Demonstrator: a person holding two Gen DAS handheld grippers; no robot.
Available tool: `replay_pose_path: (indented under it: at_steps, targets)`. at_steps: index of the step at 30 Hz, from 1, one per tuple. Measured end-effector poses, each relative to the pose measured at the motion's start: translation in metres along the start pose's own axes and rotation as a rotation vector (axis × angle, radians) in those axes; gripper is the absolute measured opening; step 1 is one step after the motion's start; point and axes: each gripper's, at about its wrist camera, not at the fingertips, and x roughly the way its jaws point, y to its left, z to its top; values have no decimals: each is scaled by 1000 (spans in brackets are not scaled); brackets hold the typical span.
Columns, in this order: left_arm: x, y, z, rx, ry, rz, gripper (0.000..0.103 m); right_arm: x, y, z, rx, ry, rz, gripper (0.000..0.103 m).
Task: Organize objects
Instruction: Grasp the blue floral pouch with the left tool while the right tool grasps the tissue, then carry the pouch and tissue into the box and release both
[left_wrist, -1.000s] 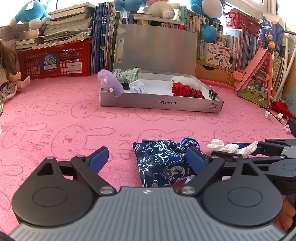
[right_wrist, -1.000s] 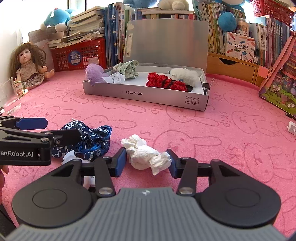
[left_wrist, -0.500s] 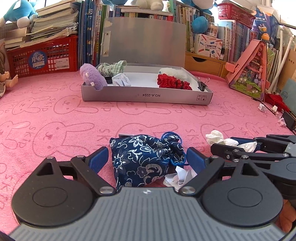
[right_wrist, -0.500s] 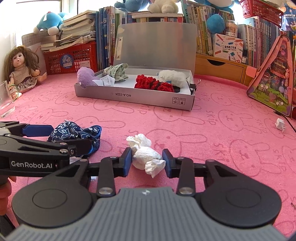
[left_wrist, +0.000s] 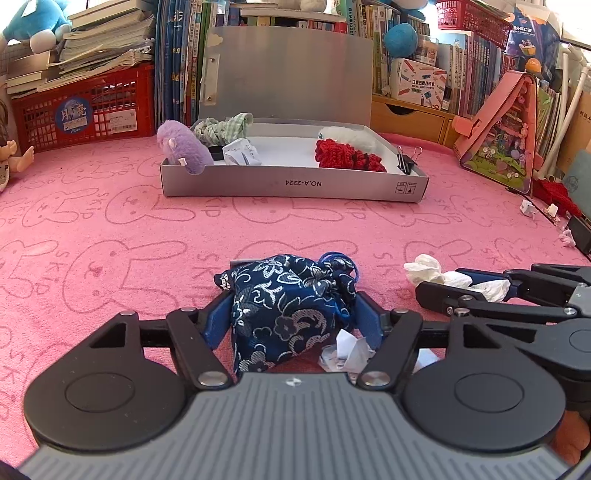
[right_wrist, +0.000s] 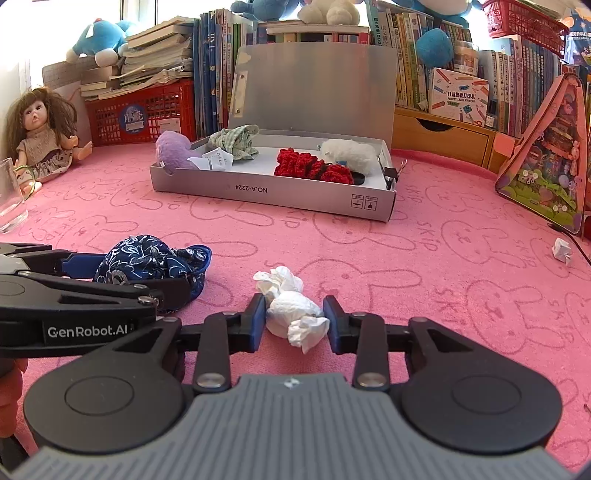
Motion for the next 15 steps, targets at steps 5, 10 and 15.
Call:
replay_pose_path:
  at_steps: [5,10,15]
  targets:
    - [-2,5,3,-22,-5,3,64,-2,8,5,-8,-16,9,39]
    - [0,8,6,-31,-13,27,63,-4,15,10,-26,-40,28,40]
    - [-3,12,10,-28,-33,32,63,-3,16,15,-29,-51,35,40]
